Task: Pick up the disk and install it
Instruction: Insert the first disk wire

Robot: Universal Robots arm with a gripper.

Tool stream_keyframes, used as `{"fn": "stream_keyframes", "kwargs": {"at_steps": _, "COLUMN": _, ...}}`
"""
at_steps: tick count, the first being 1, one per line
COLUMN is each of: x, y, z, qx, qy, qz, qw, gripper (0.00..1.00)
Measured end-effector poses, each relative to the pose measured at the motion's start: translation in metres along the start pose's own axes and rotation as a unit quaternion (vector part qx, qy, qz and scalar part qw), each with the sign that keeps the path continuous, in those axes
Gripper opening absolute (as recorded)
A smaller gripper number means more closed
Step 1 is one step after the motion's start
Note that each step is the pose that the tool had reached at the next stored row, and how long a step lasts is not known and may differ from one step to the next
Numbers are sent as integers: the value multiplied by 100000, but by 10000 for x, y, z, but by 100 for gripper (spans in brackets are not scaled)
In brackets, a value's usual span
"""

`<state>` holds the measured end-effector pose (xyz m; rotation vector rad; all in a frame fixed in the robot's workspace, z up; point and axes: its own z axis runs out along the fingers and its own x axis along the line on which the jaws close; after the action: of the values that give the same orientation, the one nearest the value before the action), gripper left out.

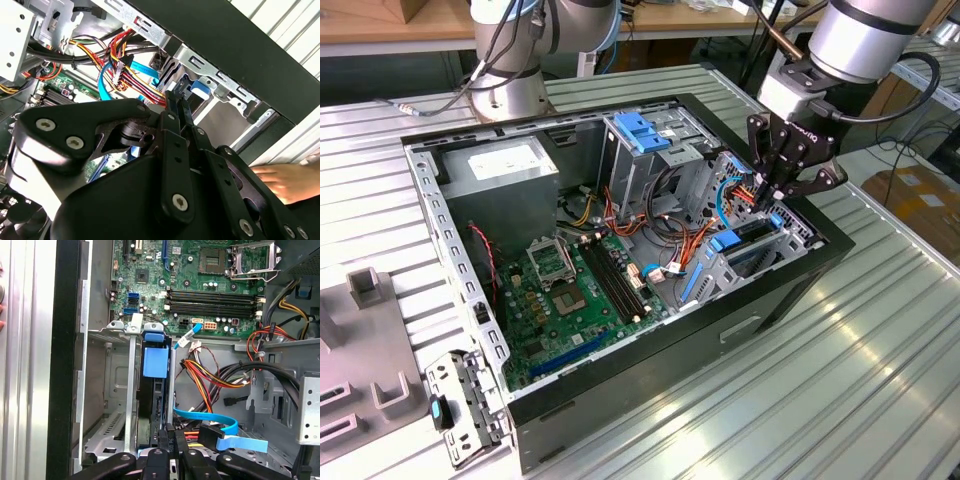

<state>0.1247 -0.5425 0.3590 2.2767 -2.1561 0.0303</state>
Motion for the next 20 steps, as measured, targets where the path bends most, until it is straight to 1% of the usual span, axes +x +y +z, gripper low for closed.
{"fn": "stream_keyframes", "kwargs": {"at_steps": 7, "x": 0, "y": 0, "z": 0, "qx": 2, "qy": -7, "qz": 3, "qw": 100000, "gripper": 17}}
{"fn": "stream_keyframes", "kwargs": {"at_steps": 9, "x": 14, "y": 1, "z": 4, "qx": -1, "qy": -7, "qz": 0, "qw": 100000, "gripper": 17}}
{"fn": "stream_keyframes", "kwargs": {"at_steps": 13, "x": 65, "y": 4, "z": 17, "qx": 3, "qy": -64, "qz": 6, "qw": 100000, "gripper": 17}}
{"fn": "stream_keyframes", "kwargs": {"at_steps": 20, "x": 80, "y": 17, "z": 50, "qx": 93, "qy": -64, "qz": 278, "qw": 100000, "gripper": 17}}
